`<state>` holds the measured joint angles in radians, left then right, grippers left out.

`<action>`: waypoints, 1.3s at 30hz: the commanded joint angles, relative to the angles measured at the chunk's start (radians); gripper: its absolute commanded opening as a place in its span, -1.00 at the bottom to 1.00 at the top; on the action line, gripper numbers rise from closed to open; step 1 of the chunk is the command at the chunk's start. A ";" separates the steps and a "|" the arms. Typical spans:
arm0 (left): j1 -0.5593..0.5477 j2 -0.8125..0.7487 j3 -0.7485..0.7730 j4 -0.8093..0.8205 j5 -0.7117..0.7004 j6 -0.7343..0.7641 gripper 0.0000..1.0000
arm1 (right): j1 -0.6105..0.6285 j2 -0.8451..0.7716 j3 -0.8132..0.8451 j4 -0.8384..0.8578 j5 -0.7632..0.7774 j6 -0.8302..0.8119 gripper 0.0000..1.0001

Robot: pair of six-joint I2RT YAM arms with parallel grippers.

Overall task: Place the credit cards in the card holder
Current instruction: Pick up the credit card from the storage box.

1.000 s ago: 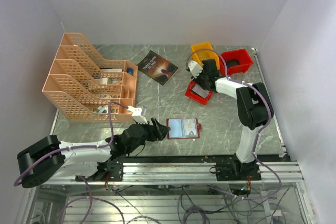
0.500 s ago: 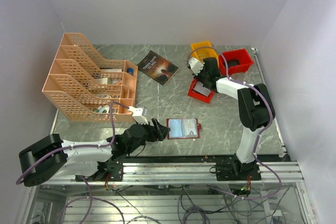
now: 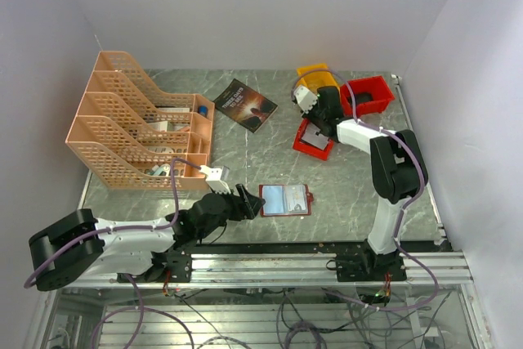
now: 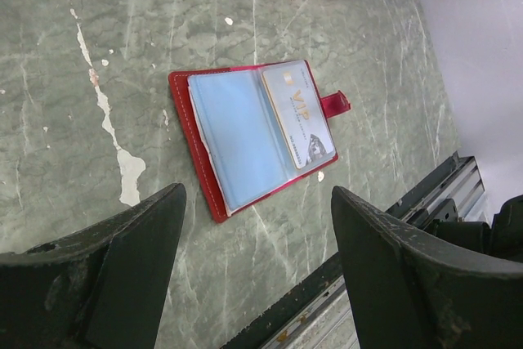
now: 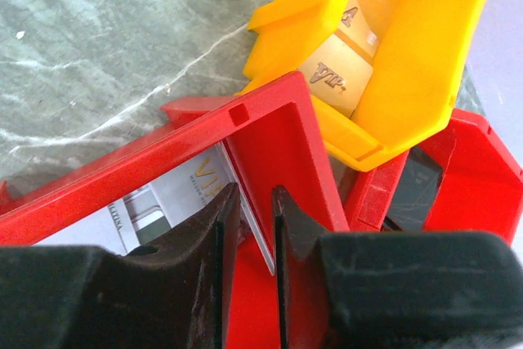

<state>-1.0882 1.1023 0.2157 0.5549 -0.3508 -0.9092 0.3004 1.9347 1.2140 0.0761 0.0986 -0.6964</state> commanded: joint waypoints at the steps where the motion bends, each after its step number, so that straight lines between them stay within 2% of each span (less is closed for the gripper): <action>1: 0.005 0.016 0.034 0.028 -0.012 0.006 0.65 | -0.013 0.033 0.041 0.021 -0.004 -0.006 -0.56; 16: 0.006 0.037 0.054 0.017 -0.011 0.011 0.65 | -0.066 0.120 0.110 -0.072 -0.135 -0.012 -0.50; 25: 0.006 0.044 0.054 0.026 -0.010 0.006 0.65 | -0.072 0.150 0.128 -0.107 -0.150 -0.041 -0.50; 30: 0.006 0.037 0.055 0.019 -0.008 0.006 0.65 | -0.080 0.136 0.146 -0.127 -0.162 -0.034 -1.00; 34: 0.007 0.022 0.053 0.011 -0.011 0.006 0.65 | -0.090 0.091 0.180 -0.181 -0.221 0.002 -1.00; 39: 0.007 0.010 0.054 0.001 -0.013 0.005 0.65 | -0.120 0.053 0.283 -0.326 -0.365 0.075 -1.00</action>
<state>-1.0878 1.1301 0.2420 0.5472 -0.3508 -0.9092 0.2073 2.0438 1.4086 -0.1280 -0.1322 -0.6968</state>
